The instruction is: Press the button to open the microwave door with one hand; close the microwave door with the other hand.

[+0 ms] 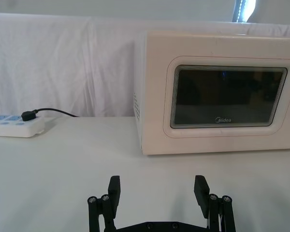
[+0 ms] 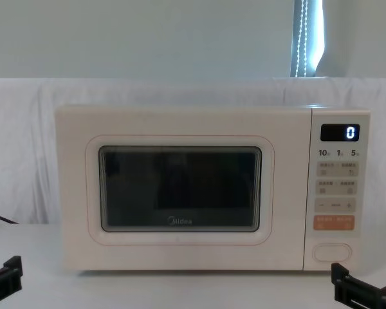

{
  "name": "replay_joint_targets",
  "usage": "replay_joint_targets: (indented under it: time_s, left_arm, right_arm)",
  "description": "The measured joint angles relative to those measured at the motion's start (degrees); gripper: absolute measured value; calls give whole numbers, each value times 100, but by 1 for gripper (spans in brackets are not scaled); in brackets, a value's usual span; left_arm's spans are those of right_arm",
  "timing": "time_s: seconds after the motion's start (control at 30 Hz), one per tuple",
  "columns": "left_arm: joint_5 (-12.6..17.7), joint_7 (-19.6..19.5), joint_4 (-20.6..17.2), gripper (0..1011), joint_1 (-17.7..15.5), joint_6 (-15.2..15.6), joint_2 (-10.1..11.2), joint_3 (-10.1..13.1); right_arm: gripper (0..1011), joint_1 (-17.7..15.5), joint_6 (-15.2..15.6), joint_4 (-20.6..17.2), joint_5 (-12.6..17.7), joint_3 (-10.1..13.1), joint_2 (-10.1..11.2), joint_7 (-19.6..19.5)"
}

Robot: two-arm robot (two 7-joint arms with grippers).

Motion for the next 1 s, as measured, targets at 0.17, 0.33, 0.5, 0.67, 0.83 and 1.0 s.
replay_joint_targets:
  time_s: [0.17,0.33,0.5,0.67,0.83,1.0]
  left_arm:
    - [0,0,0,1001,0,0,0,0]
    - [0,0,0,1001,0,0,0,0]
    - [0,0,0,1001,0,0,0,0]
    - [0,0,0,1001,0,0,0,0]
    - [0,0,0,1001,0,0,0,0]
    - [0,0,0,1001,0,0,0,0]
  right_arm:
    - [1002,0,0,0,0,0,0,0]
    - [1002,0,0,0,0,0,0,0]
    - [1002,0,0,0,0,0,0,0]
    - [1002,0,0,0,0,0,0,0]
    - [1002,0,0,0,0,0,0,0]
    - [1002,0,0,0,0,0,0,0]
